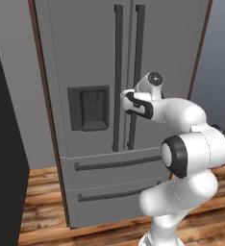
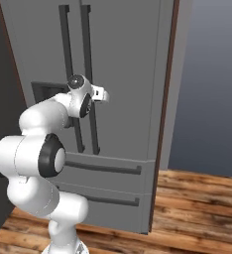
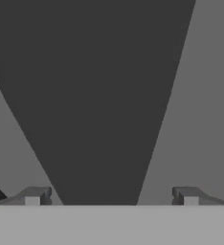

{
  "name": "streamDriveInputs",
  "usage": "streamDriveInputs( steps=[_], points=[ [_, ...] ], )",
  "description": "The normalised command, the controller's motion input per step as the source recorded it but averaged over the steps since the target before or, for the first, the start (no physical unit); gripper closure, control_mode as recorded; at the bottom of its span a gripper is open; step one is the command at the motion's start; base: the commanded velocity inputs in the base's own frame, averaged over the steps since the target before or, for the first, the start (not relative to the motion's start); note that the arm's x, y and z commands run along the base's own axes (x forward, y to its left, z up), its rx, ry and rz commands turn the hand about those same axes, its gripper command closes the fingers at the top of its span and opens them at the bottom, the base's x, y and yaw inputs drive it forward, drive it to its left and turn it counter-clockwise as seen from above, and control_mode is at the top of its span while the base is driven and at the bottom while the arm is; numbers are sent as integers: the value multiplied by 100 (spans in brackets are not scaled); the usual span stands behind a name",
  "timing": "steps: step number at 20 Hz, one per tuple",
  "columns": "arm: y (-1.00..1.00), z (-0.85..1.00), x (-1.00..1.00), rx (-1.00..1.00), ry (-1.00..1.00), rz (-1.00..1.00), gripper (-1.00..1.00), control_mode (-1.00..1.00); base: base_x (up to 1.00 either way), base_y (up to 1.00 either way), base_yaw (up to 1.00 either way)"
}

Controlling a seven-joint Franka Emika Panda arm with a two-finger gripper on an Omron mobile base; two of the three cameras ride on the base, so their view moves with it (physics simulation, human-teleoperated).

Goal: Retrieve the butter from the fridge and place it on a plate on the dining table. Then retrieve the butter knife by the fridge and place it near the plate.

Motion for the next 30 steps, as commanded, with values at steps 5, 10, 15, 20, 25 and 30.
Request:
streamDriveInputs(
  steps=[5, 10, 15, 20, 25, 30],
  points=[
    [1, 0, 35, 0, 0, 0, 100, -100, 0, 0, 0],
    [0, 0, 3, 0, 1, 0, 100, -100, 0, 0, 0],
    [-25, 1, -36, 0, 0, 0, 100, -100, 0, 0, 0],
    [-67, 6, -92, 1, 0, 0, 100, -100, 0, 0, 0],
    [-94, 14, -98, 3, 2, 0, 100, -100, 0, 0, 0],
    [-100, 7, -100, 5, 6, 0, 100, -100, 0, 0, 0]
  ],
)
